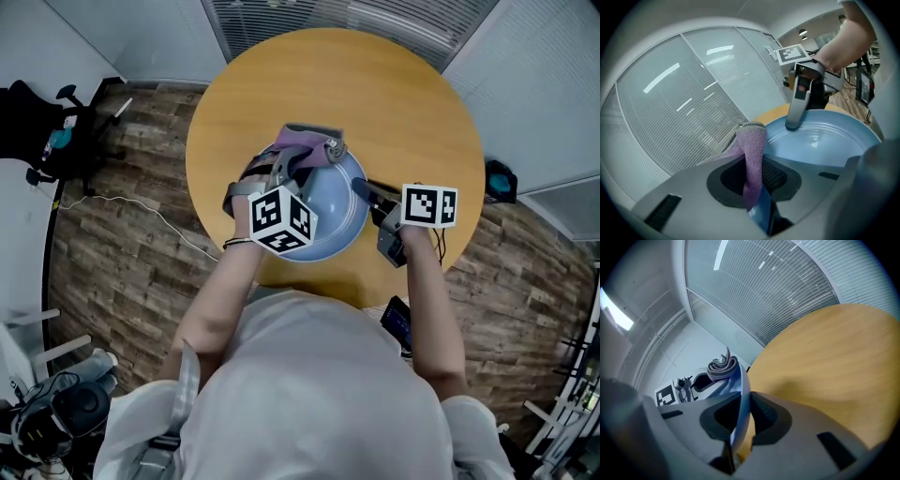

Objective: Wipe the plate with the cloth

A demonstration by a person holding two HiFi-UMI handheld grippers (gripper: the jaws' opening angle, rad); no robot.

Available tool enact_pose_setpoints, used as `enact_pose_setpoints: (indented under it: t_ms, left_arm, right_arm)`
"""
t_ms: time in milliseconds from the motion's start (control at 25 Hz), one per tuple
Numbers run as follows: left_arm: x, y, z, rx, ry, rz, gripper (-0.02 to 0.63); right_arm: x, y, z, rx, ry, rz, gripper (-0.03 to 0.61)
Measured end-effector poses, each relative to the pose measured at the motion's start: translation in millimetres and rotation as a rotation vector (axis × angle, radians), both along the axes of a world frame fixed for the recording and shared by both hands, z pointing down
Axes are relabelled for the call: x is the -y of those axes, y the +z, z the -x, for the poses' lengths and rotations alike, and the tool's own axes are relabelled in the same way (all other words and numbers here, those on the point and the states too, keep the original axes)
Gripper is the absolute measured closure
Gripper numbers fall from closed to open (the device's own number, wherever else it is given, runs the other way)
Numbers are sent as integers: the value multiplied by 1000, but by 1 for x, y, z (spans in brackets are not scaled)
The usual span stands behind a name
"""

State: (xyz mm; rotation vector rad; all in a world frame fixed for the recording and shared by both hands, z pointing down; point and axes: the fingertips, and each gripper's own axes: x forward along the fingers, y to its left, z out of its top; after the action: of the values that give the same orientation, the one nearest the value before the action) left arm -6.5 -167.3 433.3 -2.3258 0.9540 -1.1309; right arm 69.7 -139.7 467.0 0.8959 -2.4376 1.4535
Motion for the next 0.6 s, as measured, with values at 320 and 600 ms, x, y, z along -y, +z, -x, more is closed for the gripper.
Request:
enact_pose_setpoints:
  t_ms: [320, 600]
  left_arm:
    - [-5, 13, -18, 14, 72, 55, 543]
    - [-17, 21, -32, 63, 156, 95, 543]
  right_arm:
    - [4, -6, 1, -47, -18, -37, 526]
    - [1, -6, -2, -120, -46, -69, 525]
